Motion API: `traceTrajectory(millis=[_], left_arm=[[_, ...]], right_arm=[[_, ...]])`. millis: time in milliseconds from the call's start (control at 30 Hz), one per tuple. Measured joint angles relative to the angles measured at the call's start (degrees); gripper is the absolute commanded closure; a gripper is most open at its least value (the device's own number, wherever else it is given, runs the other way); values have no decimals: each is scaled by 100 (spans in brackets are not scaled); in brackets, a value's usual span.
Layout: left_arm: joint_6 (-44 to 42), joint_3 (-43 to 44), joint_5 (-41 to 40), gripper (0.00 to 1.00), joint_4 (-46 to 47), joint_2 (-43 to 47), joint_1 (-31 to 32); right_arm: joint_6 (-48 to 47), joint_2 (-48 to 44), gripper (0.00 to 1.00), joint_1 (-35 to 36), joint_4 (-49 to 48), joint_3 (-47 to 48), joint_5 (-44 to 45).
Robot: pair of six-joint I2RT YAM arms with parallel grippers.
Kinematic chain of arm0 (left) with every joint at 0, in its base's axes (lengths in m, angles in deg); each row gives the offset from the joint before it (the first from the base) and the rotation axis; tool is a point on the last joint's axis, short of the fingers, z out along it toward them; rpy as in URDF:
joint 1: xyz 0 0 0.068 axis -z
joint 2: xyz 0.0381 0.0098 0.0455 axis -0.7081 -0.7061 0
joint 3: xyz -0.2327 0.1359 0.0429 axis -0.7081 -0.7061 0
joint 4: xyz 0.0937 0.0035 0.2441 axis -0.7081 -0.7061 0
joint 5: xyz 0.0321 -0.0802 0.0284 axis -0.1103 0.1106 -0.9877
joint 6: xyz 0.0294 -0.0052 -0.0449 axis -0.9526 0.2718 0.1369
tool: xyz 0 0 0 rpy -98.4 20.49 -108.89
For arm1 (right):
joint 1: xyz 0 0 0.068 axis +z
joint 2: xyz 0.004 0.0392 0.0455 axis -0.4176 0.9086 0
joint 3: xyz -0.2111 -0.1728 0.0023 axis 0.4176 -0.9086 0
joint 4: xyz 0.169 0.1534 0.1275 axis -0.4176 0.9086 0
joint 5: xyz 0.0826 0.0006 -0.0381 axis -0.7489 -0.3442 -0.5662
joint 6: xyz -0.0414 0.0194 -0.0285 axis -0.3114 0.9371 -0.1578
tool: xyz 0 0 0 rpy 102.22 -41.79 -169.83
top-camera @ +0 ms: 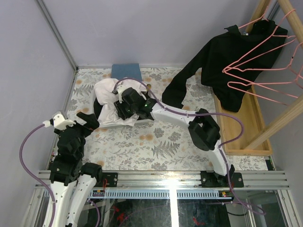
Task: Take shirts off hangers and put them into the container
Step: Place the shirt in the bin, then adjust the bin at the center of the board.
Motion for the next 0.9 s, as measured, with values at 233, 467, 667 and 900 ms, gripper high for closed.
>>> traceTrajectory(millis=[233, 467, 667, 900], left_arm=[[31, 7, 48, 0, -9, -164, 0], [157, 518, 813, 0, 151, -1926, 0], [87, 1696, 1370, 0, 533, -4201, -92], [74, 3311, 1456, 0, 1119, -6430, -817]], right_arm=[[-127, -1180, 42, 0, 57, -297, -339], [-151, -2933, 41, -7, -509, -2120, 516], [-101, -4358, 40, -11, -463, -3976, 1121], [70, -6137, 38, -11, -2, -4924, 901]])
